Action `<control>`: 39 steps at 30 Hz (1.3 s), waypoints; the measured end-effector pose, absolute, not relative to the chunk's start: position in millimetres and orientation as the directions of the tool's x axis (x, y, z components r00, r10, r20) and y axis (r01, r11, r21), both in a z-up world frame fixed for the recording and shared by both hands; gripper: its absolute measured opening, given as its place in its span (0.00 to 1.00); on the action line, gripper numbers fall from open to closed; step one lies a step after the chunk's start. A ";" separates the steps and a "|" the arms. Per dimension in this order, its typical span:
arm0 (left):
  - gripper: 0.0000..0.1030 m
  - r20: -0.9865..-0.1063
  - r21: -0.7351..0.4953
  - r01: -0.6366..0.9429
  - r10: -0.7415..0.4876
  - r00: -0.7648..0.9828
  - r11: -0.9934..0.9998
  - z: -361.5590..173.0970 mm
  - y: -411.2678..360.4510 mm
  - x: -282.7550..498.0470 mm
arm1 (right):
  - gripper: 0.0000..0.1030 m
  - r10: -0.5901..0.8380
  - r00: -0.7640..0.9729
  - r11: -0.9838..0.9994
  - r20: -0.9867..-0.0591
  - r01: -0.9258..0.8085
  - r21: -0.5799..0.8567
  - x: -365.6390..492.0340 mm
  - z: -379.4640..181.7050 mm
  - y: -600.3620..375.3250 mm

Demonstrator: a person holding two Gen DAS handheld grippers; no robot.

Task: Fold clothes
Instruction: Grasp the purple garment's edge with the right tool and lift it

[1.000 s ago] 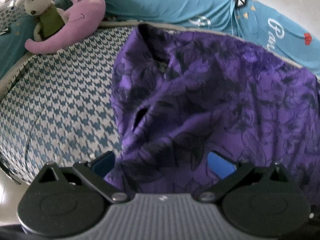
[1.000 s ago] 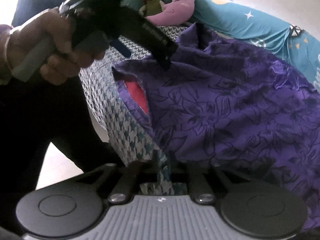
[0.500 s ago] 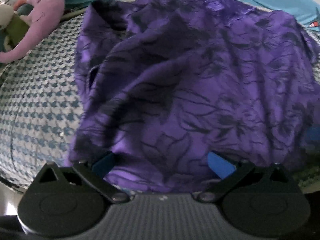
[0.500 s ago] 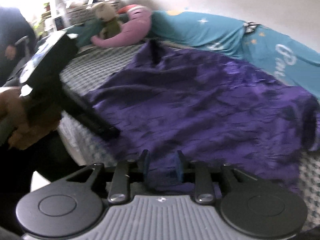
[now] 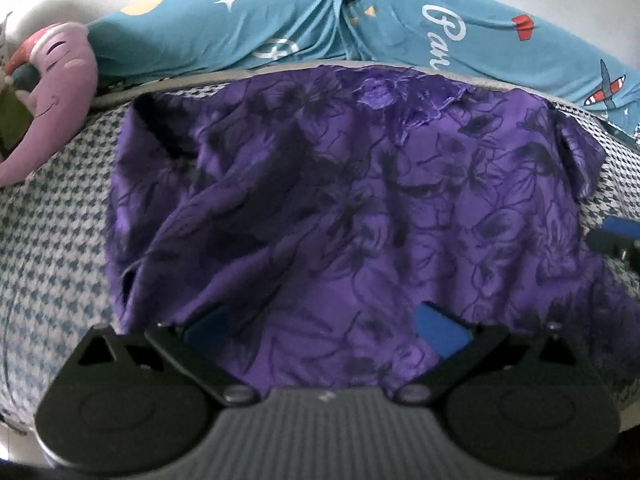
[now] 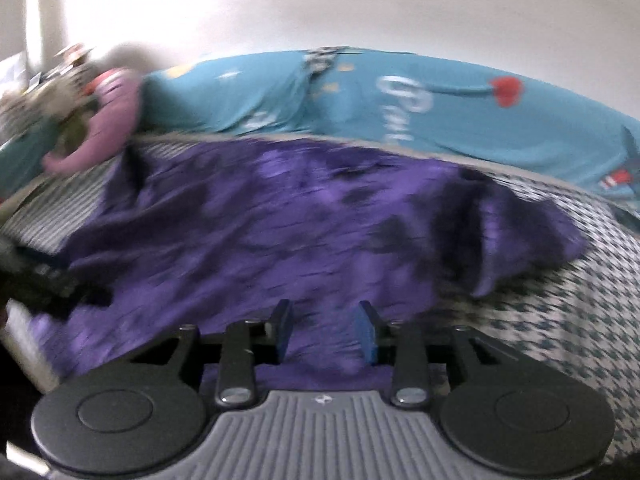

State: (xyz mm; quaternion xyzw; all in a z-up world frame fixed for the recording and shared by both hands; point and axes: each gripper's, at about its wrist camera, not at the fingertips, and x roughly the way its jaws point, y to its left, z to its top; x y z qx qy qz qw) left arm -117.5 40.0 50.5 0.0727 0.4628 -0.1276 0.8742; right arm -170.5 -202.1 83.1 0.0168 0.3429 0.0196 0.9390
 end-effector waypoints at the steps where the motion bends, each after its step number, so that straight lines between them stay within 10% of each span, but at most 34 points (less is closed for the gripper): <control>1: 1.00 -0.828 0.014 0.290 -0.151 0.540 0.957 49.0 35.0 -112.3 | 0.34 0.026 0.766 0.998 -0.643 0.016 0.059 -167.1 83.9 -211.3; 11: 1.00 -0.831 -0.008 0.305 -0.176 0.527 0.952 40.3 -4.6 -71.9 | 0.57 -0.193 0.741 0.936 -0.644 0.335 0.105 -137.2 85.9 -286.9; 26: 1.00 -0.824 -0.042 0.348 -0.230 0.518 0.937 20.6 -45.4 -32.4 | 0.66 -0.245 0.682 0.899 -0.689 0.427 0.102 -65.6 44.8 -332.0; 33: 1.00 -0.823 -0.066 0.334 -0.241 0.515 0.940 17.9 -41.5 -28.3 | 0.20 -0.247 0.690 0.886 -0.680 0.445 0.130 -55.4 39.6 -340.3; 39: 1.00 -0.822 -0.056 0.340 -0.236 0.518 0.939 14.8 -45.8 -28.7 | 0.13 -0.346 0.701 0.833 -0.624 0.536 0.141 -63.2 54.9 -353.5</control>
